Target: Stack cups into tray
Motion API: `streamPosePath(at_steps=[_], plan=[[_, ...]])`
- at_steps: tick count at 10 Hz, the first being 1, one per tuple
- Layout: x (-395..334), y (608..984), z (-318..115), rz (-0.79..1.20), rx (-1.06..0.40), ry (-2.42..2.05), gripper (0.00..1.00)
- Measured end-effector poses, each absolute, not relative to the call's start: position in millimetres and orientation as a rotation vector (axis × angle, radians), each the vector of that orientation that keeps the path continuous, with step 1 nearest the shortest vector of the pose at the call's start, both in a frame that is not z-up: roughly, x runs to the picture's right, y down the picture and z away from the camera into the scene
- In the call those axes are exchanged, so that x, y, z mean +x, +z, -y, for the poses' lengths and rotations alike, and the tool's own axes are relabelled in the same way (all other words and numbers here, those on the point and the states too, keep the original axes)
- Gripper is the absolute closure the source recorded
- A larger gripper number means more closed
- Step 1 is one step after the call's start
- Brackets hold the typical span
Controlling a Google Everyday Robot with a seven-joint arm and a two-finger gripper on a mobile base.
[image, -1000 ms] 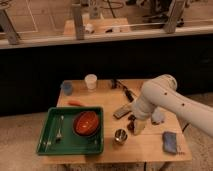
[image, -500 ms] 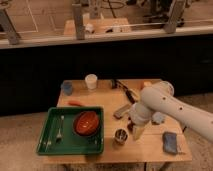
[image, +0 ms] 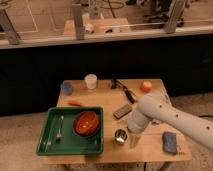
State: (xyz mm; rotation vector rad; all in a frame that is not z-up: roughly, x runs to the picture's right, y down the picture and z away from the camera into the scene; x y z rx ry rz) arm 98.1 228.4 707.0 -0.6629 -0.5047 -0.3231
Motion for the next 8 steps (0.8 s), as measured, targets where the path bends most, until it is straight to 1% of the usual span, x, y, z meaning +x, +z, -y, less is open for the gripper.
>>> streamPosePath(at_steps=[3, 8], plan=[[95, 717, -246, 0.501, -0.686, -0.332, 0.2], [100, 722, -265, 0.502, -0.73, -0.334, 0.2]])
